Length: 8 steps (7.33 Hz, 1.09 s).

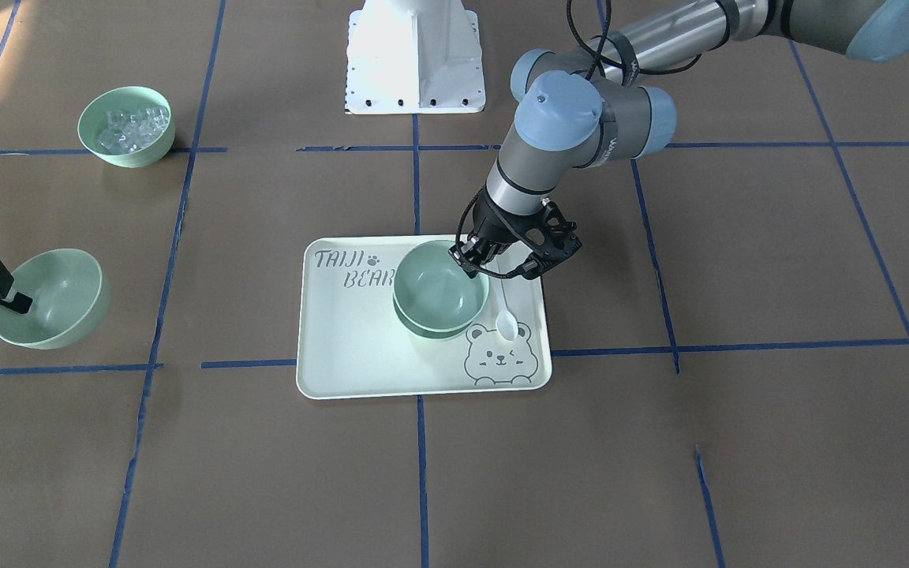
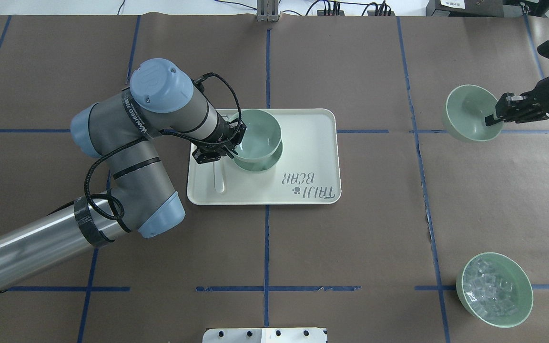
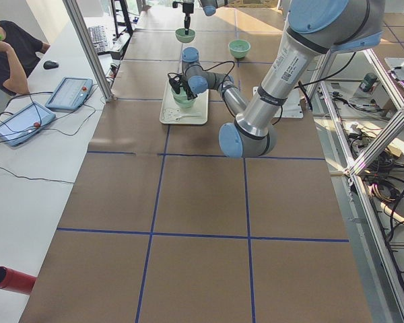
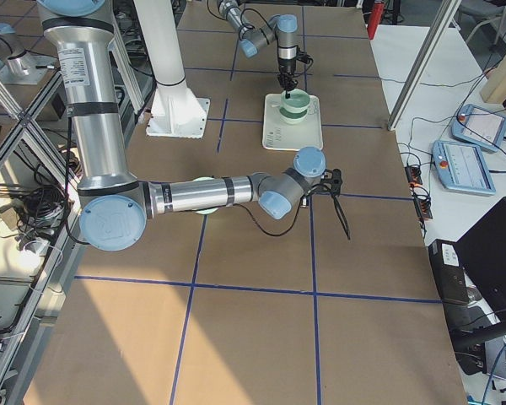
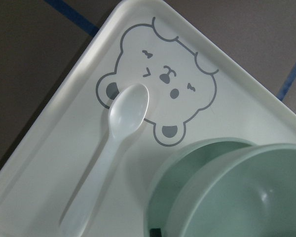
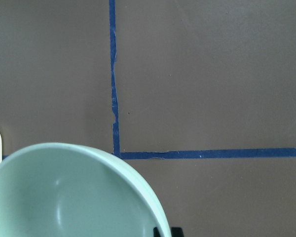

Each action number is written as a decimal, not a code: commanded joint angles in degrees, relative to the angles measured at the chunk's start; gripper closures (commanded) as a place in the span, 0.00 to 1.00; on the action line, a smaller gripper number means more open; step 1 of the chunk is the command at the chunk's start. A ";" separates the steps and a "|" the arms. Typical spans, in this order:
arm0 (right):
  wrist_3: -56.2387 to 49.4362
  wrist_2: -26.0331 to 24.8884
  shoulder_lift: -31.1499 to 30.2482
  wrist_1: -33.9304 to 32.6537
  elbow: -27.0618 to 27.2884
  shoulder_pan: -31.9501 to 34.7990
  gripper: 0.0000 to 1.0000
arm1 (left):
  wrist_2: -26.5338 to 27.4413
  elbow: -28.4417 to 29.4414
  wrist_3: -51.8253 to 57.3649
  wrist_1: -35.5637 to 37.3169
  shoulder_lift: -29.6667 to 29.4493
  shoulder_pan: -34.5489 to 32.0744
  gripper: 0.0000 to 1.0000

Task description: Stack green bowls together

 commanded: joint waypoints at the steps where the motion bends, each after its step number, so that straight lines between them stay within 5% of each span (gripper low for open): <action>1: 0.00 0.00 0.03 0.00 -0.06 0.02 1.00 | 1.22 0.33 -0.77 -1.99 -0.04 0.07 0.00; 5: 1.65 0.00 2.74 -1.05 0.03 -0.07 1.00 | 0.79 -1.42 2.89 -0.44 0.75 -2.82 0.00; 8: 9.28 -0.09 10.81 -5.70 0.82 -3.92 1.00 | -2.99 -10.53 16.07 9.66 5.03 -7.57 0.00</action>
